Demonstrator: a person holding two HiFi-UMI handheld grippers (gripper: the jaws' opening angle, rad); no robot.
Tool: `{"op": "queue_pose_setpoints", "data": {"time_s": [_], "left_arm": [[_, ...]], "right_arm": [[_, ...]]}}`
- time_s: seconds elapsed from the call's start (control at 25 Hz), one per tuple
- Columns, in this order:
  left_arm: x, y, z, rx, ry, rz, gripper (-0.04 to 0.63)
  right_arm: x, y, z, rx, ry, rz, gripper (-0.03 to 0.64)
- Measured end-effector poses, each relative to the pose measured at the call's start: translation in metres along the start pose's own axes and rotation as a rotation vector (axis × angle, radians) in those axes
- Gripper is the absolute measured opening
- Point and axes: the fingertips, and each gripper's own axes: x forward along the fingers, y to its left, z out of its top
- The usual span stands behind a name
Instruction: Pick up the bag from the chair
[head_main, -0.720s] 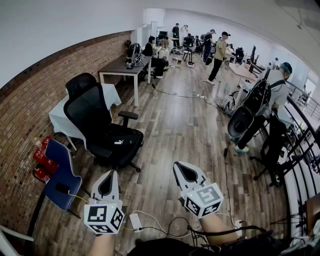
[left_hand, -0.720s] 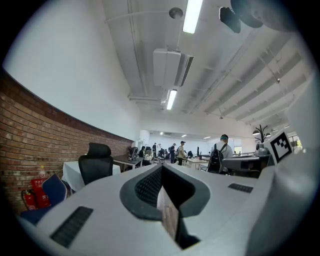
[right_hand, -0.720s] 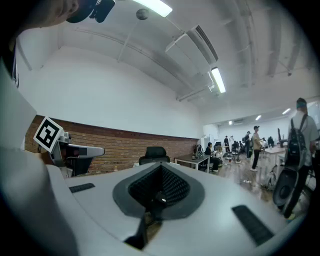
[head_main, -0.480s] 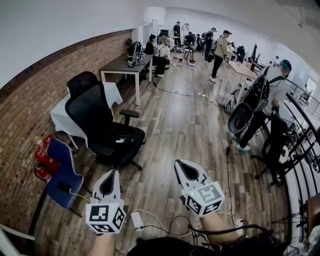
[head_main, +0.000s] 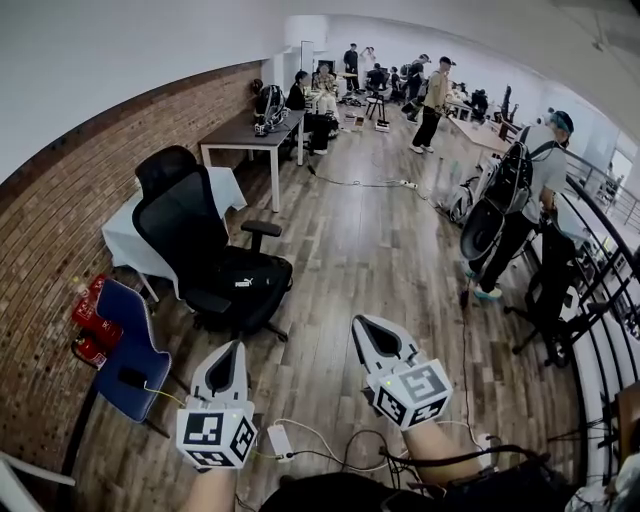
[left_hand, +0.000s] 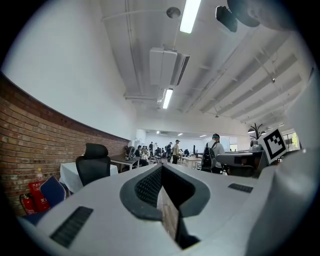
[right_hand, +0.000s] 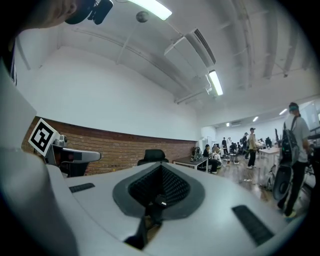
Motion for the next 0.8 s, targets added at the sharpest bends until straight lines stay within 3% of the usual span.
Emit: {"op": "queue_pose_setpoints", "data": {"time_s": [0.8], "left_arm": [[-0.007, 0.056, -0.012, -0.017, 0.010, -0.072, 0.009]], "right_arm": [[0.028, 0.056, -0.011, -0.051, 0.020, -0.014, 0.017]]}}
